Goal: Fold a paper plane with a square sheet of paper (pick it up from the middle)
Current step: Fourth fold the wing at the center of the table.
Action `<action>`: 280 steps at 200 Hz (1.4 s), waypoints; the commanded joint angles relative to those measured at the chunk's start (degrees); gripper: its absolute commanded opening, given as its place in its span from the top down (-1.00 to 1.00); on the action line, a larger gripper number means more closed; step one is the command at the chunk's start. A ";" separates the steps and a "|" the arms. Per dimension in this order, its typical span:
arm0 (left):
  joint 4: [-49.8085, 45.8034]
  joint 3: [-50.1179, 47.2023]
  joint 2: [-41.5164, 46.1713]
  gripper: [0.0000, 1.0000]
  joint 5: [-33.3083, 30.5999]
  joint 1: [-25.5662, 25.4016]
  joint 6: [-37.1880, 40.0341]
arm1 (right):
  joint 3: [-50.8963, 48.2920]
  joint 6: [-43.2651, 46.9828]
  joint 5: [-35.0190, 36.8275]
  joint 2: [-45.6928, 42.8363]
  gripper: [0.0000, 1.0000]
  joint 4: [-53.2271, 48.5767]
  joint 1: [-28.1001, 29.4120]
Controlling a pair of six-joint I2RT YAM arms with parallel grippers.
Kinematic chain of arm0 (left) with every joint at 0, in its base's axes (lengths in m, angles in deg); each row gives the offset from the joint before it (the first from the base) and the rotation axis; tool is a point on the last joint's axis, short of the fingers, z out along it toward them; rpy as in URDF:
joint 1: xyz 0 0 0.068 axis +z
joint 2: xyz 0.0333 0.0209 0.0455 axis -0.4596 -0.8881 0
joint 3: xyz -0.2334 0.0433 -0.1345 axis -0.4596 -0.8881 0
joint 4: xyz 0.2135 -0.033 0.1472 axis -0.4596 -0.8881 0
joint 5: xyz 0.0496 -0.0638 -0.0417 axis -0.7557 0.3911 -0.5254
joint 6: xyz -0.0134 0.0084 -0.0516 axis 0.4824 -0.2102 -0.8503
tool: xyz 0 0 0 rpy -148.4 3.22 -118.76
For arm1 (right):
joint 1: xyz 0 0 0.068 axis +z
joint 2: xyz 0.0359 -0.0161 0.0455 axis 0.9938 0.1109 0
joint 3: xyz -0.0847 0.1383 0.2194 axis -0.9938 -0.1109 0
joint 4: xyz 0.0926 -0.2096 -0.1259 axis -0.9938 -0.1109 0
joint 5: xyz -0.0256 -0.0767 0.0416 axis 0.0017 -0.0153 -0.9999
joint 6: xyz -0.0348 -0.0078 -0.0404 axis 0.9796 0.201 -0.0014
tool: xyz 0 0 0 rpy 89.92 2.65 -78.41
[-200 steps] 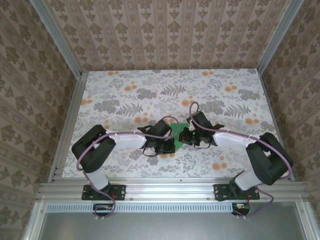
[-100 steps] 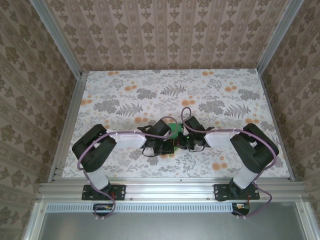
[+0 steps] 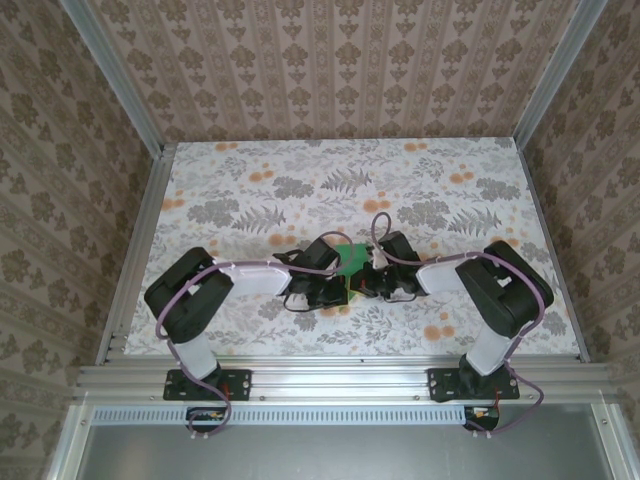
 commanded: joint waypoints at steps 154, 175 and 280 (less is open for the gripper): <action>-9.07 -2.92 -2.19 1.00 -2.48 0.20 3.41 | 7.07 11.42 6.76 -0.44 0.88 -13.02 -13.27; -9.70 0.09 0.56 0.94 -1.91 0.22 5.02 | 6.76 11.11 6.31 -5.46 0.70 -16.03 -13.22; -9.80 10.25 2.35 0.54 -6.02 3.89 8.58 | -3.45 3.08 7.06 -20.84 -0.30 -17.21 -12.65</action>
